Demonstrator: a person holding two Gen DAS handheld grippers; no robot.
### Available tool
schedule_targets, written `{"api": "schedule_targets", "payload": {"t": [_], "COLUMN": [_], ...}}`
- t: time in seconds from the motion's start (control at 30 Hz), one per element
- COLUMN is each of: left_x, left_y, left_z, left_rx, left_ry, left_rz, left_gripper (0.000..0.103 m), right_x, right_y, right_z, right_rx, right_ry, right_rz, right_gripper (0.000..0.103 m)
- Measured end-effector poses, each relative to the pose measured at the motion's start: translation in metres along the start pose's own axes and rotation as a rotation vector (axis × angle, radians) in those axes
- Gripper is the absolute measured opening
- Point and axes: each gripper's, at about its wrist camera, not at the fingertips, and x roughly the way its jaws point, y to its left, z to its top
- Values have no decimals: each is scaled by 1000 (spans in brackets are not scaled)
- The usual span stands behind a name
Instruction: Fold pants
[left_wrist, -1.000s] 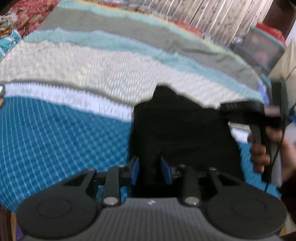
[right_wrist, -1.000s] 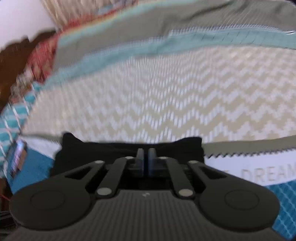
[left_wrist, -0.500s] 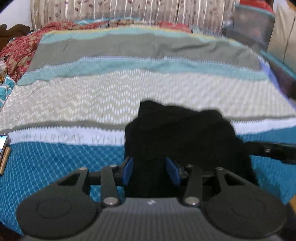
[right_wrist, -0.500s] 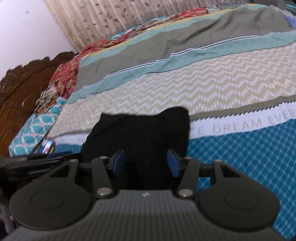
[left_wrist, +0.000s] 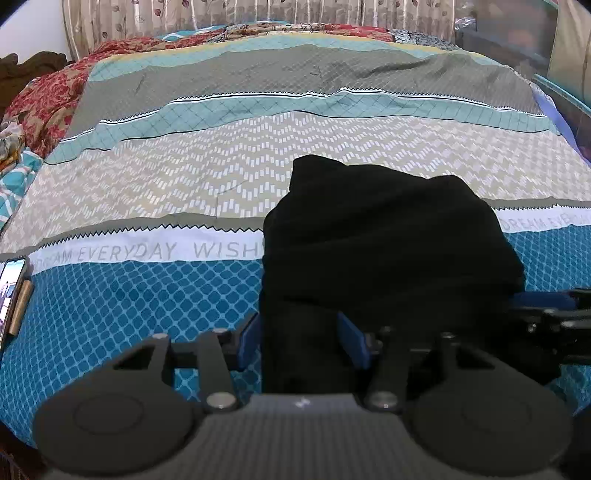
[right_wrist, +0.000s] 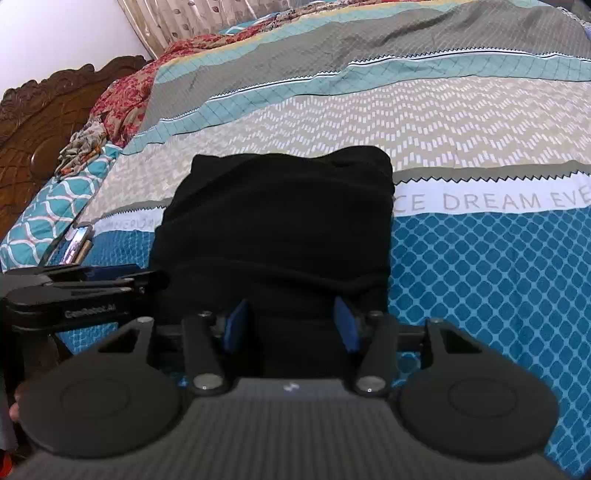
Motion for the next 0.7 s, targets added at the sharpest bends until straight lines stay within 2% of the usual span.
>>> {"api": "schedule_targets", "payload": {"t": [0.3, 0.4, 0.43, 0.57, 0.7], "left_x": [1, 1, 1, 3, 4], "left_y": [6, 8, 8, 11, 15], "left_z": [-1, -2, -2, -3, -3], "left_rx": [-16, -24, -26, -35, -54], "left_ry": [0, -2, -3, -4, 1], "left_rz": [3, 6, 6, 21, 6], "left_gripper": [59, 64, 65, 79, 83], "right_x": [-21, -28, -30, -27, -21], "right_y": [-11, -21, -24, -36, -40], "right_z": [1, 1, 1, -3, -7], "right_rx": [83, 127, 138, 184, 201], "right_ry": [-73, -95, -97, -61, -19], "right_rz": [33, 33, 34, 54, 53], "right_gripper": [68, 80, 81, 85, 85]}}
